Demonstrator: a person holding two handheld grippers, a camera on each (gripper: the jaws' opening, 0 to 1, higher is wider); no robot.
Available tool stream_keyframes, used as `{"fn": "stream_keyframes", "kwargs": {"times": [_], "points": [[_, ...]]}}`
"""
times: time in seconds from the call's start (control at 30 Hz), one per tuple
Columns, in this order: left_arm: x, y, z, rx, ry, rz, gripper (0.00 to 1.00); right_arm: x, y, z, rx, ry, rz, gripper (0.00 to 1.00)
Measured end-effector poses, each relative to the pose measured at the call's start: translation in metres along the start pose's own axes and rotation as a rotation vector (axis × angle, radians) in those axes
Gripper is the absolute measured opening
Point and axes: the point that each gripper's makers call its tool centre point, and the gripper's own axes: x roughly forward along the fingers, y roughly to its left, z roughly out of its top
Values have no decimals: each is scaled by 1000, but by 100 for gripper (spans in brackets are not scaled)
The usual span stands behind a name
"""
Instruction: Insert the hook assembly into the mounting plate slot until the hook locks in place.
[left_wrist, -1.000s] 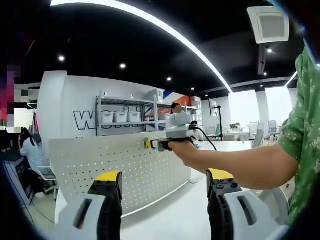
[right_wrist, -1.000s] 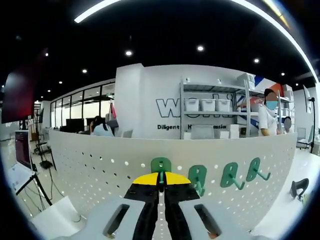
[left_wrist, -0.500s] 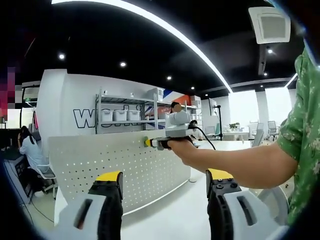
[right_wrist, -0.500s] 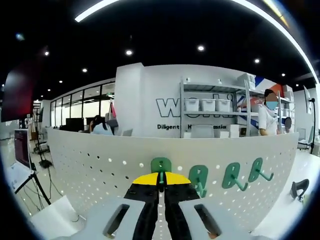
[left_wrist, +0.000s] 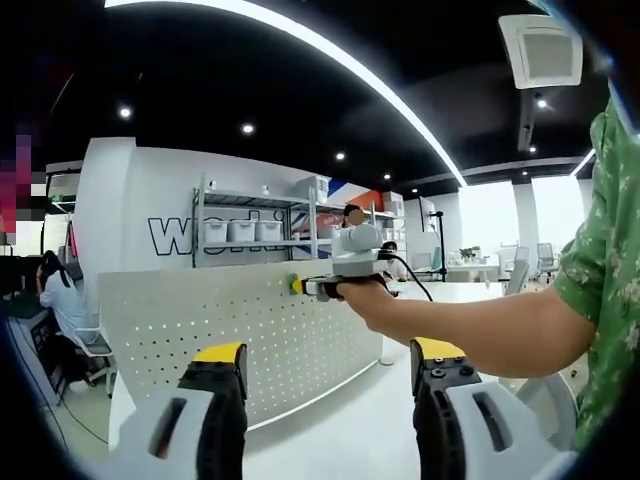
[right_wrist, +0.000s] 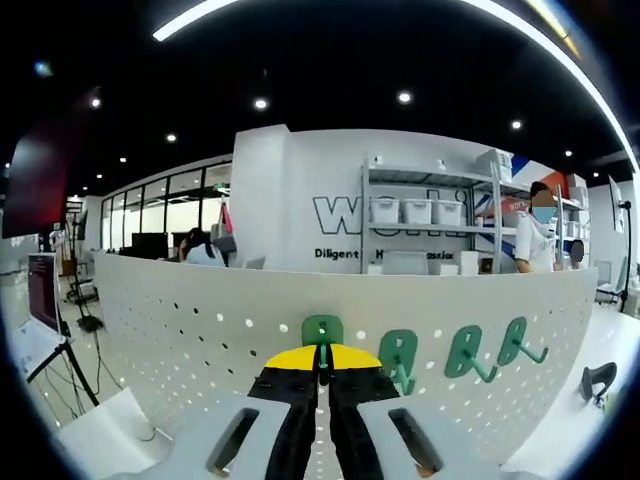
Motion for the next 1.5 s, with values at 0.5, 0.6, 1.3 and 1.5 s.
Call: {"fn": "stream_keyframes", "kwargs": {"times": [0.5, 0.6, 1.3, 1.5], "points": [[-1, 1, -1, -9, 2, -6, 67, 0, 1, -1, -11, 3, -2, 1], [-1, 1, -1, -7, 1, -8, 67, 0, 1, -1, -9, 3, -3, 1], [-1, 3, -1, -6, 2, -10, 67, 3, 1, -4, -13, 12, -2, 1], [-1, 3, -1, -6, 2, -10, 66, 3, 2, -5, -14, 13, -2, 1]]}}
